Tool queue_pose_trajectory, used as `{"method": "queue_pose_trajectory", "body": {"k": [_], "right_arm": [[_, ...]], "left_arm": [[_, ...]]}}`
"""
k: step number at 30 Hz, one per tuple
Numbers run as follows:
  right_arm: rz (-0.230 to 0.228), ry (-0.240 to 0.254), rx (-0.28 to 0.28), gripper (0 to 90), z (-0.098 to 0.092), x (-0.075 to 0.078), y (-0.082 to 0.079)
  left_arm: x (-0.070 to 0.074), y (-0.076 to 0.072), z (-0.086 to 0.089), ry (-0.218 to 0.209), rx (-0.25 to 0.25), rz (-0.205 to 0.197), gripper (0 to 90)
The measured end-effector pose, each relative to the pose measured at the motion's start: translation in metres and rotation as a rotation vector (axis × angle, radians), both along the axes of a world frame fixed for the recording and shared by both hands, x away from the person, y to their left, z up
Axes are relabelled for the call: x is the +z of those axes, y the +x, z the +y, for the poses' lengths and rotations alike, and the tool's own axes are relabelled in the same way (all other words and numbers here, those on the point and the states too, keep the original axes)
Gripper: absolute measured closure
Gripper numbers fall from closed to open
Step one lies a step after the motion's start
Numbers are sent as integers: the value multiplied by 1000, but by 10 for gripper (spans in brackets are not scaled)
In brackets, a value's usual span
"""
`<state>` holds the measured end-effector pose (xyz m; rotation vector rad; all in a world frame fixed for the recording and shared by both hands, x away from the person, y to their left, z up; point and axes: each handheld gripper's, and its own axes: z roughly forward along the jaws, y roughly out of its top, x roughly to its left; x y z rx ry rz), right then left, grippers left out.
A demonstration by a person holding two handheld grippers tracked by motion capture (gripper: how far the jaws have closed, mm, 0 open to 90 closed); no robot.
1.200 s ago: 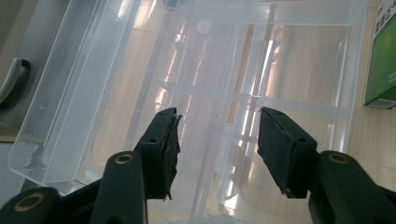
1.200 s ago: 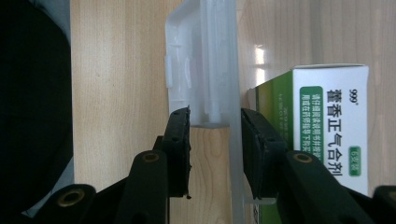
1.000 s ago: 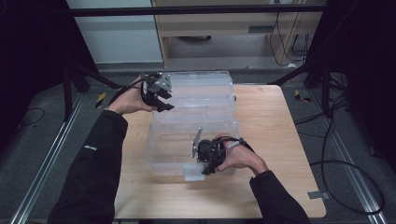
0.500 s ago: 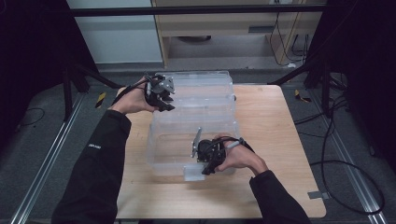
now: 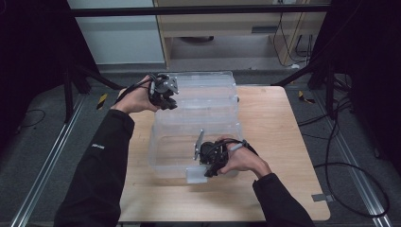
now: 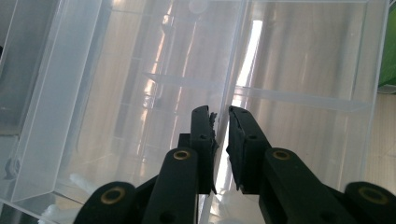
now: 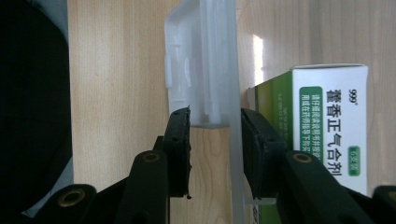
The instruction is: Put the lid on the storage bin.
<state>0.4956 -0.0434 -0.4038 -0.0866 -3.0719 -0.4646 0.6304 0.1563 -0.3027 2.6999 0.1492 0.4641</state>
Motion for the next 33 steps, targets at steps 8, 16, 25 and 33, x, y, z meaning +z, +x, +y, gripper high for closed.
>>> {"method": "queue_pose_trajectory", "body": {"k": [8,16,25,33], "right_arm": [[5,-1,-7,655,0,0,0],[6,-7,-15,659,1,0,0],[7,-8,-18,663,1,0,-1],[8,-8,-21,665,2,0,0]], "left_arm": [[3,-1,-5,39,-35,5,856],[7,-3,-9,74,-49,17,878],[12,-10,-13,88,-60,16,889],[16,-25,-12,85,-80,0,891]]}}
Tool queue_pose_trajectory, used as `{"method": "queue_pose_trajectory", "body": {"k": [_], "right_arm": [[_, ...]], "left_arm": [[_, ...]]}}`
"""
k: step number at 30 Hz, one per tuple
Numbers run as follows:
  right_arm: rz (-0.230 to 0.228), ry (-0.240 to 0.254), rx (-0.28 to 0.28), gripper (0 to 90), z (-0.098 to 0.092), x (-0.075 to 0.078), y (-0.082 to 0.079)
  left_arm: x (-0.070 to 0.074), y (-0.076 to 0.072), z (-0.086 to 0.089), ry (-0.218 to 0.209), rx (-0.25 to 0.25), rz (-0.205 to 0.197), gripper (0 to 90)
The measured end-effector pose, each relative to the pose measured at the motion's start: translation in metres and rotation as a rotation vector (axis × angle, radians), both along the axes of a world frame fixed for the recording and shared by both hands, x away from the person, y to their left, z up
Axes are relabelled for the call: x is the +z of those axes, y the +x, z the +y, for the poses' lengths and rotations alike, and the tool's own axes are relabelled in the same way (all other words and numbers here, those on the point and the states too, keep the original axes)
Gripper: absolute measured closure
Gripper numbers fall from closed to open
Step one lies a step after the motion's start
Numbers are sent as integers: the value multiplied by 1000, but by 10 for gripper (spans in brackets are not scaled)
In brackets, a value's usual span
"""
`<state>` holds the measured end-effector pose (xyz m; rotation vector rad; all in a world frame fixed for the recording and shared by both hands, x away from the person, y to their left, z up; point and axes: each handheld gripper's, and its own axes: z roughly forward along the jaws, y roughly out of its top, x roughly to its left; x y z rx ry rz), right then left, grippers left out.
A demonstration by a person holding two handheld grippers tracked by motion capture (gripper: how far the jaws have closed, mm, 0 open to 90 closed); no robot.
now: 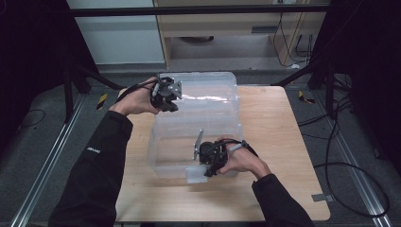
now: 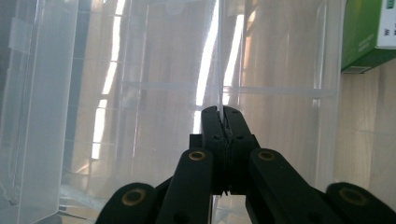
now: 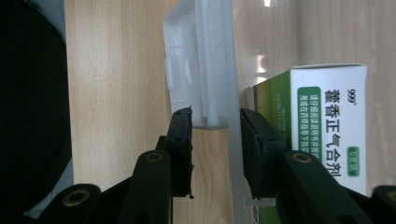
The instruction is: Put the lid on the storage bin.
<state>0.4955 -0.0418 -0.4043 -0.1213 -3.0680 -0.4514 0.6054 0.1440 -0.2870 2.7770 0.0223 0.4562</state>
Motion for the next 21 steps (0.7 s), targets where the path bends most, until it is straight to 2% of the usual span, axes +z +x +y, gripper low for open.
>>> {"method": "queue_pose_trajectory", "body": {"k": [8,21], "right_arm": [[1,-12,-5,664,1,0,0],[2,1,-7,664,-1,0,-1]], "left_arm": [[2,-15,3,-15,-12,1,893],[1,-40,8,-33,-39,-15,893]]}}
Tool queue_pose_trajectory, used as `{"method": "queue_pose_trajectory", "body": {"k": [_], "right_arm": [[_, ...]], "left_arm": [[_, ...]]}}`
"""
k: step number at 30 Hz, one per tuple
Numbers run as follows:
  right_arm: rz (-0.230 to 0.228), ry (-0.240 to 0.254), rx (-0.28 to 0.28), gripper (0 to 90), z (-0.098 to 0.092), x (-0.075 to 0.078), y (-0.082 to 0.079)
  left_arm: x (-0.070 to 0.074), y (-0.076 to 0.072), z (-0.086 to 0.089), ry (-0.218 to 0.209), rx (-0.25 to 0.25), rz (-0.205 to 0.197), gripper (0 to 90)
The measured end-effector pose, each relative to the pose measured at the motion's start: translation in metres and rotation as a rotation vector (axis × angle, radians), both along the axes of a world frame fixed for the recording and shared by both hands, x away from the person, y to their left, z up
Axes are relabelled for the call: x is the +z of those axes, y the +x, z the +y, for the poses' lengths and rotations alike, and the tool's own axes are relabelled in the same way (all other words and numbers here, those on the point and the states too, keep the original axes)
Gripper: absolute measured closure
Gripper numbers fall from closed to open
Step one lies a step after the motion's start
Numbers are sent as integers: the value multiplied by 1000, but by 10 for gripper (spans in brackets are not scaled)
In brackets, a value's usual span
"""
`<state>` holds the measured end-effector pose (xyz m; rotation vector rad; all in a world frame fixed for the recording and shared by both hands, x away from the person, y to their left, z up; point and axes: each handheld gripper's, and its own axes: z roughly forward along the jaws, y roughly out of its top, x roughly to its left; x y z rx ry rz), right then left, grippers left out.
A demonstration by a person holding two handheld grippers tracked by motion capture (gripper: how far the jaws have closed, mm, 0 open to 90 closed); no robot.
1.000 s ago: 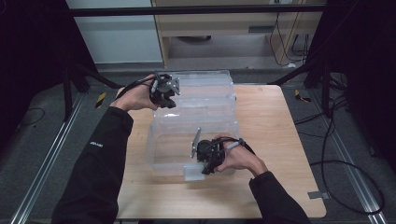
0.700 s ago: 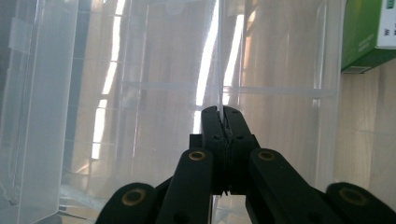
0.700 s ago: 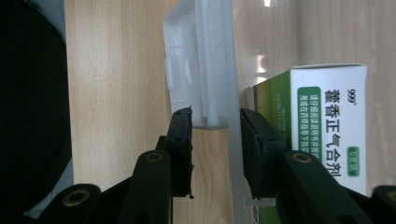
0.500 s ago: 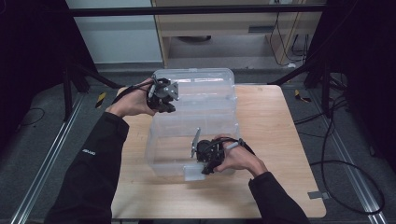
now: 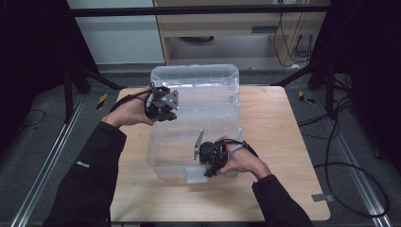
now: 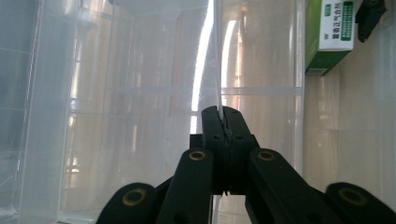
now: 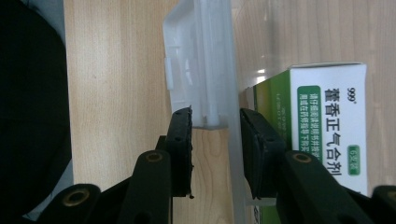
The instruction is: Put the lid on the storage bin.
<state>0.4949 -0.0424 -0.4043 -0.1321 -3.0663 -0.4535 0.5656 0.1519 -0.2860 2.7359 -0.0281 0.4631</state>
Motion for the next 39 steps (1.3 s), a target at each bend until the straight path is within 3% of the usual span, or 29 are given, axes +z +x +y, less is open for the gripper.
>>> {"method": "queue_pose_trajectory", "body": {"k": [24,32,33,35,39], "right_arm": [[-6,16,3,660,-2,0,-1],[-19,26,5,659,-2,0,-2],[-19,26,9,658,-2,0,-2],[-26,26,9,657,-2,0,-3],[-36,23,-2,654,-2,0,-5]], "left_arm": [[-6,-24,3,-16,-11,19,892],[-10,-31,6,-23,-18,34,892],[-11,-34,7,-21,6,67,892],[-12,-36,8,-29,12,77,891],[-14,-40,9,-36,15,73,890]]}}
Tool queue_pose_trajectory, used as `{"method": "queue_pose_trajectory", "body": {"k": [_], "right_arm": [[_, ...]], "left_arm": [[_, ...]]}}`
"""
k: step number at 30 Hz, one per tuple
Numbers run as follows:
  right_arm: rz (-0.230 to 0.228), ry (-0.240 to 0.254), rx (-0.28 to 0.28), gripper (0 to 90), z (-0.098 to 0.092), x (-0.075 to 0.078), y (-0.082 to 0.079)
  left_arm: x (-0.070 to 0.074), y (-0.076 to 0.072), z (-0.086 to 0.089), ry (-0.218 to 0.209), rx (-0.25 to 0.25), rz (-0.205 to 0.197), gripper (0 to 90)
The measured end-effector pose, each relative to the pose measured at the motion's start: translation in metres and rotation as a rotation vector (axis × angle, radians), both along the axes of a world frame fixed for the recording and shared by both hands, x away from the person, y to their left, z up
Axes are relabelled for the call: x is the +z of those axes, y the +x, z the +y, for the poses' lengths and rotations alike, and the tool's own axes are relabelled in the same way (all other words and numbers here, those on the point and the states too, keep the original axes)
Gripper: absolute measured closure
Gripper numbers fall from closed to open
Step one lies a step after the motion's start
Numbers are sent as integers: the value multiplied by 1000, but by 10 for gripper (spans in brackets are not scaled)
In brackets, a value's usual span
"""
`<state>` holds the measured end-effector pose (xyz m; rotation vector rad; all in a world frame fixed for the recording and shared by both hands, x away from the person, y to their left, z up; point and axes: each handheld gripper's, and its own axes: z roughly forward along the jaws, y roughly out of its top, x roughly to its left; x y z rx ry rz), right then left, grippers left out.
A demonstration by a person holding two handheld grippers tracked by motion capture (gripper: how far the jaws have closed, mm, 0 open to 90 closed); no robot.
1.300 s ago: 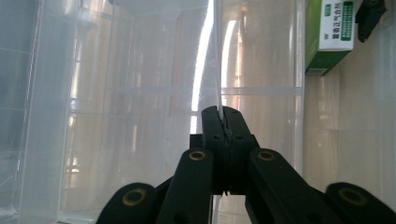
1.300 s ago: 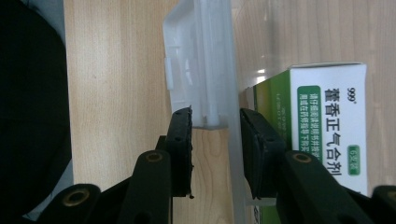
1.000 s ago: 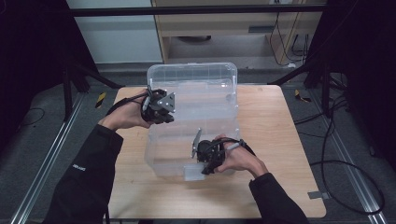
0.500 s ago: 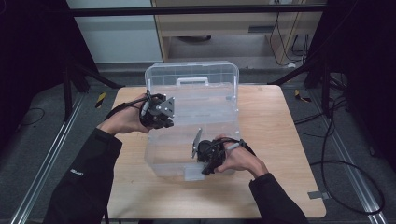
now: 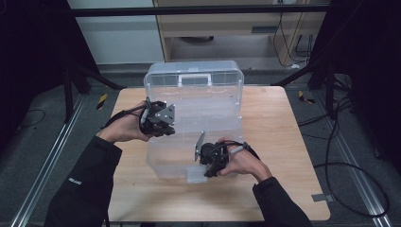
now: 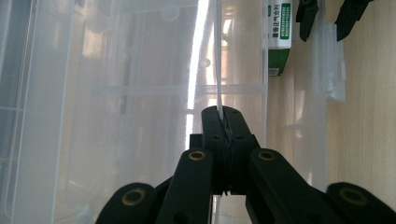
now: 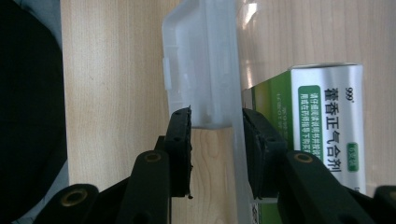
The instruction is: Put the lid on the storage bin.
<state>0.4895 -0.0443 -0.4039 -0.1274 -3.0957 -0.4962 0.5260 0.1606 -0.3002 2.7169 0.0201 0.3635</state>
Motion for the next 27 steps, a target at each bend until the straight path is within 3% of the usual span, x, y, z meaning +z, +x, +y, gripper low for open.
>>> {"method": "queue_pose_trajectory", "body": {"k": [15,22,27], "right_arm": [[-51,36,-27,621,-4,0,-6],[-58,145,-76,605,-18,8,-10],[-72,263,-145,594,-38,19,-12]], "left_arm": [[-6,-8,5,-24,-7,-5,881],[-7,-9,4,-17,-7,0,881],[-7,-10,4,-20,-1,-2,878]]}}
